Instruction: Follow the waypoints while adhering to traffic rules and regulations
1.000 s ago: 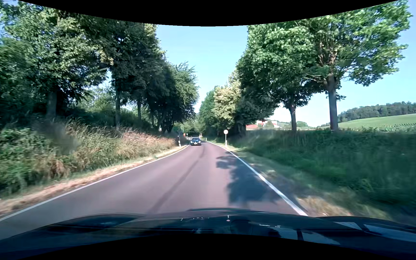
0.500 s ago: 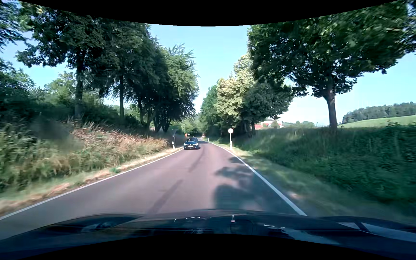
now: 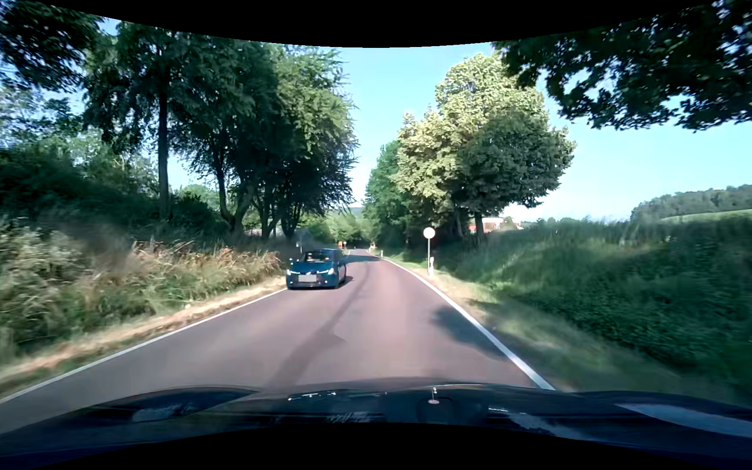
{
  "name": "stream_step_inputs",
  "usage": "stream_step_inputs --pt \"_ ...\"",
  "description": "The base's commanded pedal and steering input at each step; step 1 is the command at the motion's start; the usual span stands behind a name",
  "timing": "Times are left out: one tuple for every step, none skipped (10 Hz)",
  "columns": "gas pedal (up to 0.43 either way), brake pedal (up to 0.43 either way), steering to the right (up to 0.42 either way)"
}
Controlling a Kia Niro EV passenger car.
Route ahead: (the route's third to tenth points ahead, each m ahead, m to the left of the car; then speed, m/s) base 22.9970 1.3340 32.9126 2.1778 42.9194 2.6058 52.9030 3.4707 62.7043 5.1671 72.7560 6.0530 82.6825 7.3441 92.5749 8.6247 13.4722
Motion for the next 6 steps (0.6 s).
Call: stream_step_inputs --pt "0.209 0.0 -0.014" --pt "0.209 0.0 -0.014" --pt "0.209 0.0 -0.014" --pt "0.209 0.0 -0.014" --pt "0.209 0.0 -0.014" --pt "0.209 0.0 -0.014"
